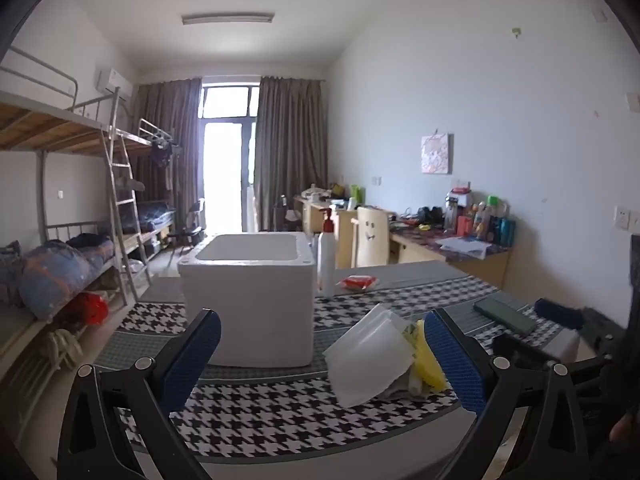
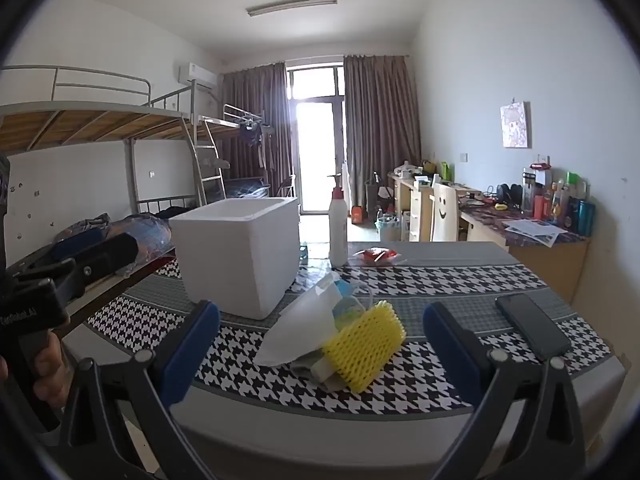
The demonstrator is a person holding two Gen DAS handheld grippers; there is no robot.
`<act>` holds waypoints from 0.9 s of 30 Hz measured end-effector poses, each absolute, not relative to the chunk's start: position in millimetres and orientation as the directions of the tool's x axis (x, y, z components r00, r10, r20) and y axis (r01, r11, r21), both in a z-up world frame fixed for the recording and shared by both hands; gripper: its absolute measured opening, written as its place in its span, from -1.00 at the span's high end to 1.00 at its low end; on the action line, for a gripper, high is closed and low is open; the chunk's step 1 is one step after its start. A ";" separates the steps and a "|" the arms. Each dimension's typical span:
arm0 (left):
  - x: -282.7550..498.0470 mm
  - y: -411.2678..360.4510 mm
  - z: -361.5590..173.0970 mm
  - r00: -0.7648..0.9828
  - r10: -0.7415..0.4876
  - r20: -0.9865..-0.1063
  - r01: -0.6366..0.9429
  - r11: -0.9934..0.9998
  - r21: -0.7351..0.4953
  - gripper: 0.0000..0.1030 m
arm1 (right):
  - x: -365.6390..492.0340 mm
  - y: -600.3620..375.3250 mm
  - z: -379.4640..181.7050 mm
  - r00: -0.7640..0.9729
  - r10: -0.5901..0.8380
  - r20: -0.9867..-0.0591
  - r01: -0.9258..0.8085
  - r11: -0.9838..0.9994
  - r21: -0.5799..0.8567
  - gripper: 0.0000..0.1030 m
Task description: Organize soft objects
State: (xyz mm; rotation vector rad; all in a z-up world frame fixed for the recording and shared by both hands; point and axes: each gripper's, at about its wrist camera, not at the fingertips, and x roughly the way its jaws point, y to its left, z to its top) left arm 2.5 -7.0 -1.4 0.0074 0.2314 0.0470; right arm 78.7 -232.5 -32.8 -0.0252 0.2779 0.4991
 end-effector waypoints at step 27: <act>2.2 -3.0 0.4 0.971 -0.010 -0.238 0.006 1.000 -0.018 -0.98 | 78.0 -236.0 -27.4 0.847 0.462 -0.263 -0.468 0.882 0.043 -0.99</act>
